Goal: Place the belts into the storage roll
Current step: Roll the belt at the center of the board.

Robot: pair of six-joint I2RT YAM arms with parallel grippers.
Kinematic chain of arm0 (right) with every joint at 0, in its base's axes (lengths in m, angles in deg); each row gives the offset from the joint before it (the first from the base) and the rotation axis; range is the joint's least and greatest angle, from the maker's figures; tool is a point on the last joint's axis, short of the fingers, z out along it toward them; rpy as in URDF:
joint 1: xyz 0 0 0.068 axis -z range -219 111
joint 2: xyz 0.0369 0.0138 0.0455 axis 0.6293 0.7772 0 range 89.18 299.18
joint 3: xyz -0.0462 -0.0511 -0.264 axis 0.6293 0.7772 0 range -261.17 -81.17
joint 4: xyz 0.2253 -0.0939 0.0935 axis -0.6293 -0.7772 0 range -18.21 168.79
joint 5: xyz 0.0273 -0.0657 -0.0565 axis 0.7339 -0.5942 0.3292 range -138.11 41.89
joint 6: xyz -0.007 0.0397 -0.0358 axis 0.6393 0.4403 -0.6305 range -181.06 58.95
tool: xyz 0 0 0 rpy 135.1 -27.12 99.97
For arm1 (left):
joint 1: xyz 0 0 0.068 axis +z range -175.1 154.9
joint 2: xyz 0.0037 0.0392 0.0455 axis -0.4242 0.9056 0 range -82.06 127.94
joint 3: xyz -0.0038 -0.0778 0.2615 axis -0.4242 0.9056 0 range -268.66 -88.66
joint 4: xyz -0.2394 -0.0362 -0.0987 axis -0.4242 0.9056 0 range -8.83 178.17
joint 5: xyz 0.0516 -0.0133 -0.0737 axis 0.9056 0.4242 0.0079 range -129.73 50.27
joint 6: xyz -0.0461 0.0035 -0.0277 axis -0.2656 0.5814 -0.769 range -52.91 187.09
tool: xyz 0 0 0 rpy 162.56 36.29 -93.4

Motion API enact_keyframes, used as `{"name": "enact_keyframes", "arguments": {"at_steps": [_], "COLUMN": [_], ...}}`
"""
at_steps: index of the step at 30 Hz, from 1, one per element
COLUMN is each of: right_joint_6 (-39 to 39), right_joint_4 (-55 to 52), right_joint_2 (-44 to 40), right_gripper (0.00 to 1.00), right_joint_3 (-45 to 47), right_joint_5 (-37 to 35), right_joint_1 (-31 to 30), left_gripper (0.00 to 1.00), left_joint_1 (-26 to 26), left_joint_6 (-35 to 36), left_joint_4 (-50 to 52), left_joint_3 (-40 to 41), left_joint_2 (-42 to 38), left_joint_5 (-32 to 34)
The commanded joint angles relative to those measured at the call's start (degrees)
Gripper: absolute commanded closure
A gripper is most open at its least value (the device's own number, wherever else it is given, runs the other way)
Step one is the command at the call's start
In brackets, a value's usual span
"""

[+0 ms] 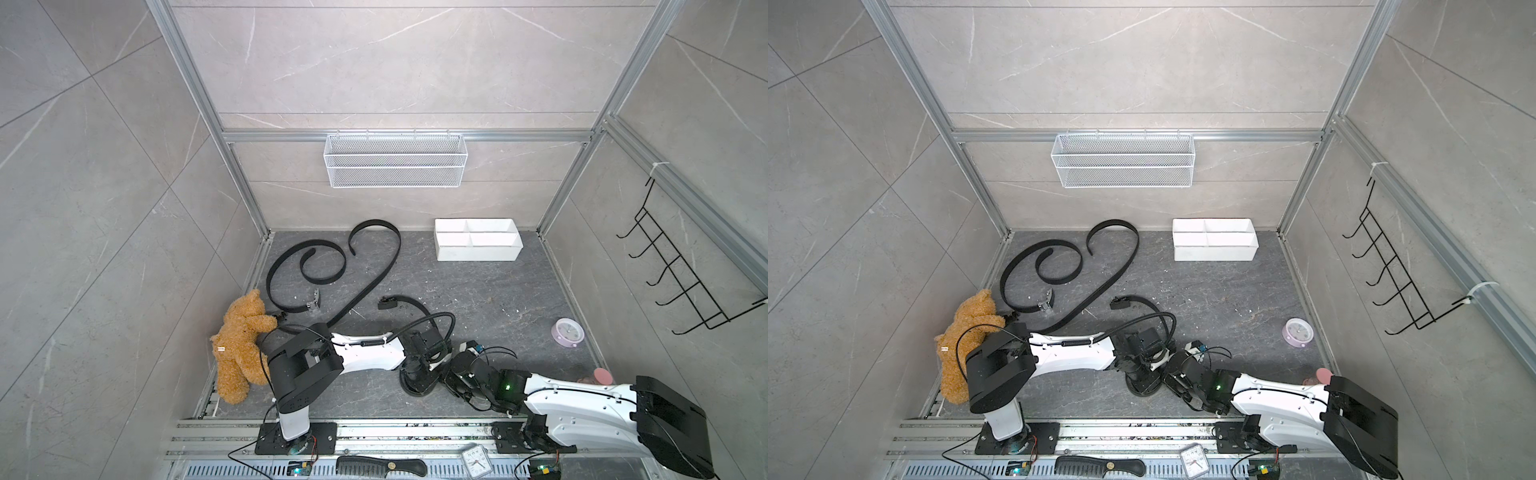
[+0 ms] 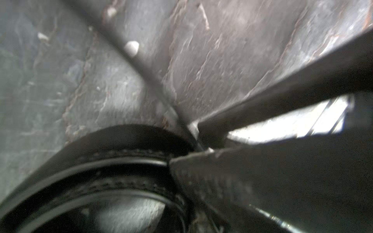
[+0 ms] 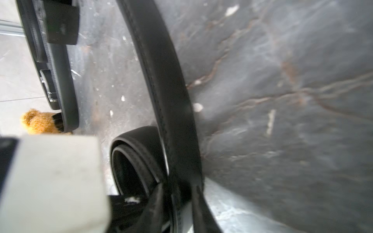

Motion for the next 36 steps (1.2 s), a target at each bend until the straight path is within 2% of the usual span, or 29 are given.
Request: {"name": "enact_keyframes", "arguments": {"at_steps": [1,7,13,19,26,31,36], "right_joint_6": [1.49,0.37,-0.92,-2.49,-4.19,-5.22,-5.83], "right_joint_4": [-10.59,-16.41,-18.00,-20.06,-23.83,-25.16,-26.09], "right_joint_2": [2.90,1.57,2.25,2.14,1.81,2.21,3.12], "right_gripper": [0.86,0.94,0.95,0.94,0.93,0.93,0.92], "right_joint_3": [1.29,-0.68,-2.21,-4.35,-7.83,-10.07,-11.65], "right_joint_5": [2.43,1.05,0.76,-0.14,-1.39,-2.22,-2.80], "right_joint_1": [-1.25,-1.25,-1.31,-1.31,-1.40,-1.73,-2.04], "left_gripper": [1.00,0.97,0.72,0.51,0.47,0.46,0.44], "left_joint_1": [-1.44,-1.35,-1.33,-1.00,2.65,3.87,4.19], "left_joint_6": [0.61,0.09,0.22,0.43,-4.76,-8.63,-12.67], "left_joint_4": [-5.99,-4.51,-2.62,-2.87,-3.58,3.16,6.70], "left_joint_3": [-0.82,-0.21,-0.19,0.08,4.19,3.13,1.07], "left_joint_2": [-1.63,-4.58,-8.73,-13.19,-20.64,-21.30,-22.33], "left_joint_5": [-4.76,-1.80,1.90,1.10,3.52,13.02,16.84]}}
